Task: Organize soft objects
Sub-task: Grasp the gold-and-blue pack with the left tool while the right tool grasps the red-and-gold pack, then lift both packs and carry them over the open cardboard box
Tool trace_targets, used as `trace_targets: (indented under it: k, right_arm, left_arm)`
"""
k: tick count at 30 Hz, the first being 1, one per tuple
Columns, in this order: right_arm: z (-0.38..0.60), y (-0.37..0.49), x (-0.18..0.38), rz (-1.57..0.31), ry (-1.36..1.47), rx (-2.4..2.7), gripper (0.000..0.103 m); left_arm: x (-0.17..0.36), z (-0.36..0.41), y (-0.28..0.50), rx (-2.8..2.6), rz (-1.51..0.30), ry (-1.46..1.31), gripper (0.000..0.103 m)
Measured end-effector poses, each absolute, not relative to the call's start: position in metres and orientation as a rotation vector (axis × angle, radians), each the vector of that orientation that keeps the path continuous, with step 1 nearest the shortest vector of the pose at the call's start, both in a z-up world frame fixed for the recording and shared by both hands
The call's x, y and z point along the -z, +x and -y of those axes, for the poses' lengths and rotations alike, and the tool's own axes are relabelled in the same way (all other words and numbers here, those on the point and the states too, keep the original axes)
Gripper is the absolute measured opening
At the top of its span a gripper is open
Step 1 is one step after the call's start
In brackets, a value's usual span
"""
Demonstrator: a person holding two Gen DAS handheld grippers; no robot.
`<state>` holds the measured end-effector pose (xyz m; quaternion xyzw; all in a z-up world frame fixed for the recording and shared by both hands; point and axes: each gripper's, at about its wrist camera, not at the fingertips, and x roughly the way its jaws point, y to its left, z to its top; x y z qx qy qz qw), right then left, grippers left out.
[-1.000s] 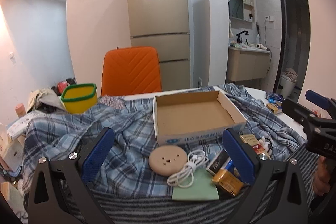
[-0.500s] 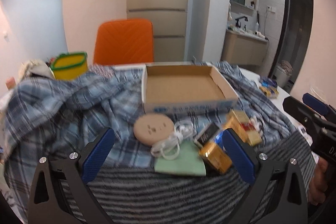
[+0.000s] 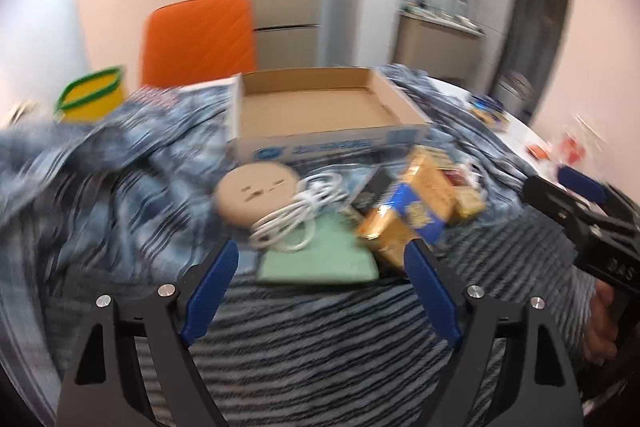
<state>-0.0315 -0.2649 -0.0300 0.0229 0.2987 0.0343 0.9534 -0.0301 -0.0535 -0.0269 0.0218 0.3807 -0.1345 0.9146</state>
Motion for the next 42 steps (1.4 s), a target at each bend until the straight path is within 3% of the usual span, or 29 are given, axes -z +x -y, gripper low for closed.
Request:
trace_targets:
  k: [12,14,19,30,40,42]
  right_arm:
    - [0.29,-0.019,0.019,-0.599,-0.004,-0.008,0.087]
    - [0.293,-0.017,0.02,-0.609,-0.001,-0.024,0.087]
    - [0.302,-0.014,0.027,-0.625,0.019,-0.032,0.087]
    - [0.315,-0.013,0.031,-0.631,0.047,-0.013,0.087]
    - [0.311,-0.005,0.029,-0.63,0.093,-0.077,0.087]
    - [0.309,-0.002,0.029,-0.629,0.111,-0.111,0.083]
  left_arm:
    - [0.043,0.131,0.006,0.448,-0.863,0.413,0.084]
    - [0.049,0.141,0.01,0.471,-0.887,0.425,0.079]
    - [0.053,0.154,0.021,0.493,-0.914,0.423,0.075]
    - [0.052,0.156,0.034,0.454,-0.899,0.437,0.052]
    - [0.018,0.119,0.027,0.396,-0.789,0.261,0.051]
    - [0.012,0.11,0.023,0.399,-0.744,0.207,0.051]
